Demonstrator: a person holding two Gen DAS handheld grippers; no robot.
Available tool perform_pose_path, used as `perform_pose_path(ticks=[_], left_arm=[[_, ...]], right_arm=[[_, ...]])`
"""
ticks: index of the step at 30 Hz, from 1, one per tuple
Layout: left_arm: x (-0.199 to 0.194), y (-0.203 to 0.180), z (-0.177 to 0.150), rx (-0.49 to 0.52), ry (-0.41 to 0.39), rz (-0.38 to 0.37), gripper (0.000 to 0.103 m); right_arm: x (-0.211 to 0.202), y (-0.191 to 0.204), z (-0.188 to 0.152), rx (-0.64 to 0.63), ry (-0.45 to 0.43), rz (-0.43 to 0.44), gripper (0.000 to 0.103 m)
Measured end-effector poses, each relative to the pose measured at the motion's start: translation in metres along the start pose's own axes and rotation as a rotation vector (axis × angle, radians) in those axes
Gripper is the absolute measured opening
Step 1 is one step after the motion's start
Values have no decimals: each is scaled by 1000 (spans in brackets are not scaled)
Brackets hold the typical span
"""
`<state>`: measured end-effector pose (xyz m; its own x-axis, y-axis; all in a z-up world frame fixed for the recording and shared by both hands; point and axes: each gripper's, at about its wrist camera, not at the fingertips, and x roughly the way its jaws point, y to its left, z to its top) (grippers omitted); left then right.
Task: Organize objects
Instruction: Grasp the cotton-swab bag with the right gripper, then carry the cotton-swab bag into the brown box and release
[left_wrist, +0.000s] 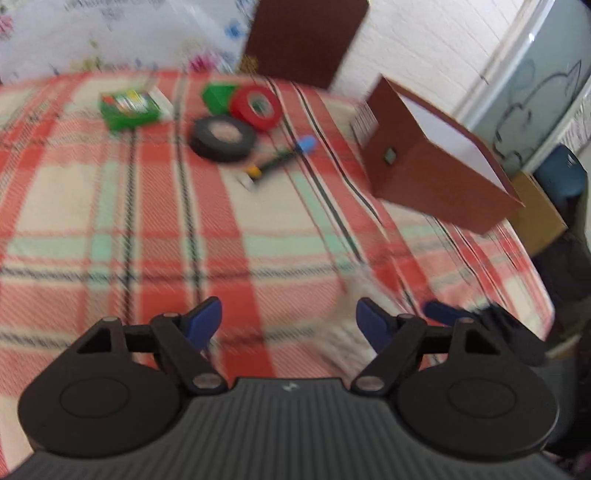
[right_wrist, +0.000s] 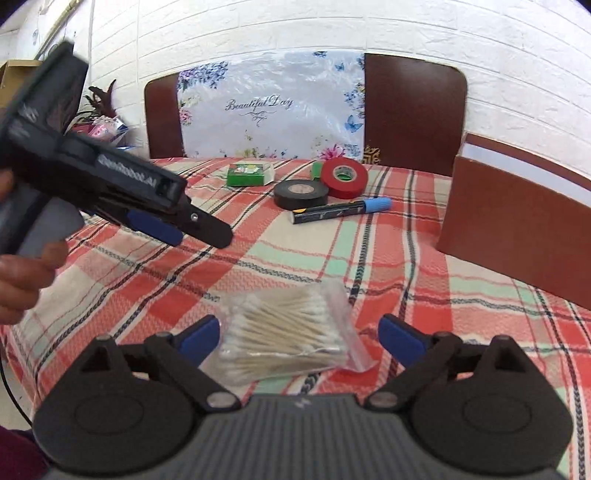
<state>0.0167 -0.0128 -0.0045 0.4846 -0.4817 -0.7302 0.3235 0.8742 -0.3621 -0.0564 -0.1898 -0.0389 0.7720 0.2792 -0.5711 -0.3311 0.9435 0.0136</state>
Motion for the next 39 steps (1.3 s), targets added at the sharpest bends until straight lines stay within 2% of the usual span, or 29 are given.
perform_pose_path(ticks=[3,5,6,7,8,9,10,12,14,18,20,24,27,33,35,37,38,39], left_arm=[[13,-10,-9,-19,70,-34,81],[30,-15,-13,-18,104,-22,81],[35,-19,-14,-2,87,-10,80],[38,-22,-12,28,65,-4,78],[40,-27,-11,43,61,4,73],[41,-31,-8,51,63,-18,58],[43,-33,-3,46,79,-54,52],[42,-44,5,73,74,-43,51],[34,-63,18,134,29,-40,51],[18,-106,64,265,-112,-72,51],[22,-124,89,303,-157,-90,51],[49,-162,134,347,-200,-130,51],[78,-191,155,396,-196,-148,51],[133,-249,173,475,-183,-161,52],[148,-262,176,472,-191,-132,54],[161,-266,178,462,-186,-74,55],[163,-263,177,452,-177,-49,55],[161,-258,176,439,-174,-45,55]], right_arm=[[3,3,-5,-35,5,7,97],[10,2,-6,-33,28,16,97],[15,1,-8,-28,52,18,96],[20,0,-10,-22,75,28,92],[21,0,-11,-16,66,28,91],[20,1,-11,-19,60,33,80],[18,2,-10,-24,56,37,72],[16,-1,-7,-13,40,16,72],[11,-9,0,18,-7,-10,72],[-9,-32,31,27,-187,-120,72],[-13,-50,49,30,-260,-186,72],[-9,-96,79,82,-328,-294,72],[-3,-133,89,120,-338,-366,72],[12,-203,91,176,-310,-506,72],[22,-221,90,174,-304,-565,75],[38,-237,86,159,-251,-636,93],[43,-242,84,169,-223,-655,91],[41,-244,80,198,-214,-650,85]])
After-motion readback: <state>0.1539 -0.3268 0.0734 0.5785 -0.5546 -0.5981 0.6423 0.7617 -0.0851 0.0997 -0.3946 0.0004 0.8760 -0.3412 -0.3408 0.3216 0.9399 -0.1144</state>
